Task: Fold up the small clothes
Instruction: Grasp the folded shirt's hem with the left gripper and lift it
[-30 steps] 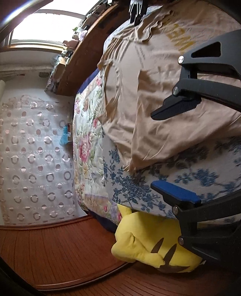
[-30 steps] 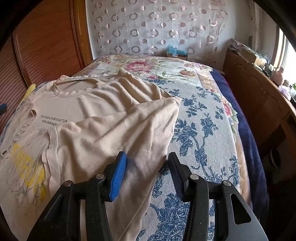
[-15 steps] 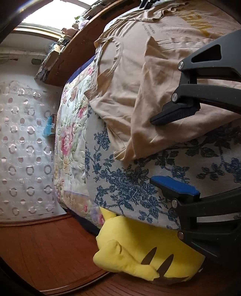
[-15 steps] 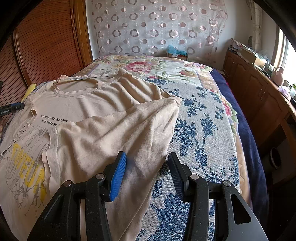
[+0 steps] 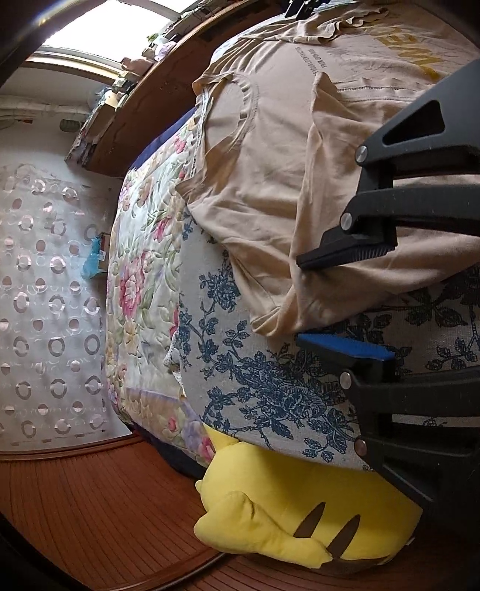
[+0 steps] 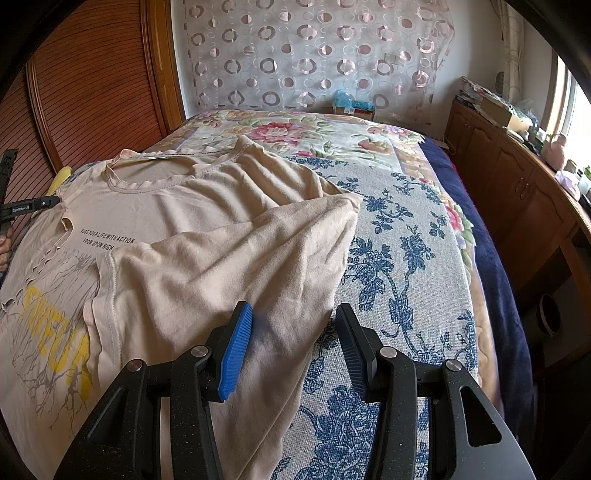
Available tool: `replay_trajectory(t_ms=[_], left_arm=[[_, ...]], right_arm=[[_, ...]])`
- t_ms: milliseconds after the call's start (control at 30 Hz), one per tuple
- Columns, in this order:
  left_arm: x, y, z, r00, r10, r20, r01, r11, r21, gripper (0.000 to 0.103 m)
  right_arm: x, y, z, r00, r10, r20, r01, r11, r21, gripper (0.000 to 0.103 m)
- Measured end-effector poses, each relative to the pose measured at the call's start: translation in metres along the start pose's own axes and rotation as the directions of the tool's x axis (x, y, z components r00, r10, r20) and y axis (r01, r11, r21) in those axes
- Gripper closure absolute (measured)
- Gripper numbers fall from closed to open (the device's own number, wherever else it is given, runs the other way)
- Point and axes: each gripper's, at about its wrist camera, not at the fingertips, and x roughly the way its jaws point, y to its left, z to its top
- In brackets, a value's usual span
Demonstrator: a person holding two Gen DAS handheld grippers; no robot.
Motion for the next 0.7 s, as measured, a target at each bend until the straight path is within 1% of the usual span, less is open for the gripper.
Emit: replay_trajectory(t_ms=[67,133,233,367,567,600,633,667,700], left_arm=[[0.001,0.000,0.002,1.000,-0.005,-0.001,0.005,1.000,-0.001,0.071],[0.002,-0.001,0.004,1.000,-0.012,-0.005,0.012,1.000,0.000,0.081],[0.003,-0.004,0.004,1.000,-0.016,-0.009,0.016,1.000,0.011,0.088],[0.004,-0.006,0.004,1.000,-0.004,-0.009,0.004,1.000,0.016,0.088],[0.004,-0.007,0.006,1.000,0.000,-0.016,0.000,1.000,0.023,0.088],[0.004,-0.007,0.006,1.000,-0.002,-0.017,0.003,1.000,0.025,0.090],[0.003,-0.007,0.005,1.000,-0.013,-0.020,0.014,1.000,0.023,0.095],[0.001,-0.008,0.005,1.000,-0.016,-0.021,0.017,1.000,0.016,0.095],[-0.002,-0.009,0.003,1.000,-0.010,-0.019,0.010,1.000,0.015,0.096]], right_arm=[[0.000,0.000,0.000,1.000,0.000,0.000,0.000,1.000,0.000,0.054],[0.000,0.000,0.000,1.000,-0.001,0.000,0.001,1.000,-0.001,0.054],[0.001,0.000,0.000,1.000,0.003,-0.002,-0.003,1.000,0.001,0.054],[0.008,-0.006,0.010,0.999,0.039,-0.019,-0.039,0.999,-0.010,0.054],[0.030,-0.009,0.039,0.998,0.026,-0.056,-0.027,1.000,-0.015,0.054],[0.032,-0.008,0.041,0.998,0.022,-0.060,-0.023,1.000,-0.020,0.054],[0.034,-0.009,0.044,0.998,0.019,-0.062,-0.020,1.000,-0.021,0.059],[0.034,-0.009,0.045,0.998,0.022,-0.064,-0.023,1.000,-0.016,0.064],[0.034,-0.009,0.045,0.998,0.029,-0.064,-0.030,0.999,-0.012,0.081]])
